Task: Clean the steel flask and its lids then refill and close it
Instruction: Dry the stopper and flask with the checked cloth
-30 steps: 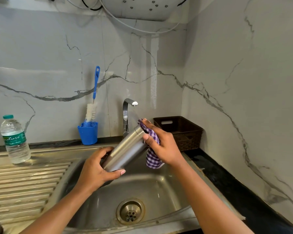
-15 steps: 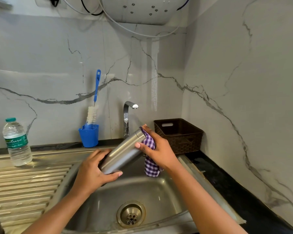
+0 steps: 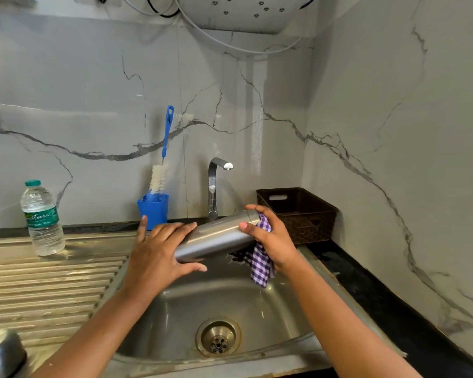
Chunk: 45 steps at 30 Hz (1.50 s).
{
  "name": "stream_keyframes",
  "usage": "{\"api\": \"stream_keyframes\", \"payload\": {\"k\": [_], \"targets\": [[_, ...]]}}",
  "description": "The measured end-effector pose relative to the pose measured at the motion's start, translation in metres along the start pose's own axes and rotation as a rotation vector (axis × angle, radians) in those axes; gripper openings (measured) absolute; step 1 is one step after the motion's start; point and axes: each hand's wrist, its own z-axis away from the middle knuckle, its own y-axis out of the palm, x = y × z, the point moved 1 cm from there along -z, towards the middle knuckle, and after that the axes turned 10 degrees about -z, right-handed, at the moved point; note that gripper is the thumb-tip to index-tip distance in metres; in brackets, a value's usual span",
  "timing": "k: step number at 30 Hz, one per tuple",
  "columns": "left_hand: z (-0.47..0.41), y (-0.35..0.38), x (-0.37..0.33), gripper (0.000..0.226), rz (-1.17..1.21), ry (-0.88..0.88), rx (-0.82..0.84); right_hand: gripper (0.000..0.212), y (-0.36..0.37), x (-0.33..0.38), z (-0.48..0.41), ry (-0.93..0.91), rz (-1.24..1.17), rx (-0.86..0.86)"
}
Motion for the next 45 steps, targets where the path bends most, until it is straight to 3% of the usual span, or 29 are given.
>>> {"api": "stream_keyframes", "payload": {"k": [3, 6, 7, 9, 11, 14, 15, 17, 21, 31, 39, 45], "targets": [[-0.001, -0.003, 0.022, 0.088, 0.385, -0.351, 0.132, 0.049, -0.009, 0.001, -0.003, -0.067, -0.036, -0.059], [0.005, -0.002, 0.041, 0.055, 1.174, -0.869, 0.342, 0.053, -0.017, 0.002, -0.004, -0.089, -0.097, -0.087], [0.008, 0.000, 0.042, 0.047, 1.370, -0.952, 0.421, 0.054, -0.019, 0.001, -0.004, -0.084, -0.125, -0.083], [0.012, 0.003, 0.044, 0.053, 1.551, -0.957, 0.518, 0.053, -0.020, -0.001, -0.004, -0.066, -0.155, -0.061], [0.013, 0.005, 0.044, 0.073, 1.574, -0.931, 0.523, 0.052, -0.021, -0.003, -0.003, -0.058, -0.181, -0.035], [0.011, 0.005, 0.043, 0.058, 1.628, -0.915, 0.491, 0.053, -0.023, -0.006, -0.002, -0.060, -0.221, -0.020], [0.010, 0.007, 0.044, 0.065, 1.623, -0.898, 0.476, 0.055, -0.024, -0.007, -0.002, -0.062, -0.227, -0.009], [0.009, 0.007, 0.044, 0.086, 1.596, -0.845, 0.479, 0.064, -0.029, -0.009, -0.003, -0.056, -0.232, 0.043], [0.006, 0.001, 0.040, 0.097, 1.561, -0.752, 0.405, 0.081, -0.045, -0.008, -0.006, -0.028, -0.172, 0.156], [-0.001, -0.013, 0.026, 0.081, 1.484, -0.563, 0.243, 0.100, -0.056, -0.021, -0.006, 0.116, -0.255, 0.136], [-0.002, -0.012, 0.026, 0.084, 1.494, -0.560, 0.281, 0.096, -0.043, -0.031, -0.008, 0.130, -0.426, 0.033], [-0.006, -0.016, 0.027, 0.080, 1.480, -0.559, 0.118, 0.080, -0.043, -0.021, -0.005, 0.041, -0.245, -0.023]]}}
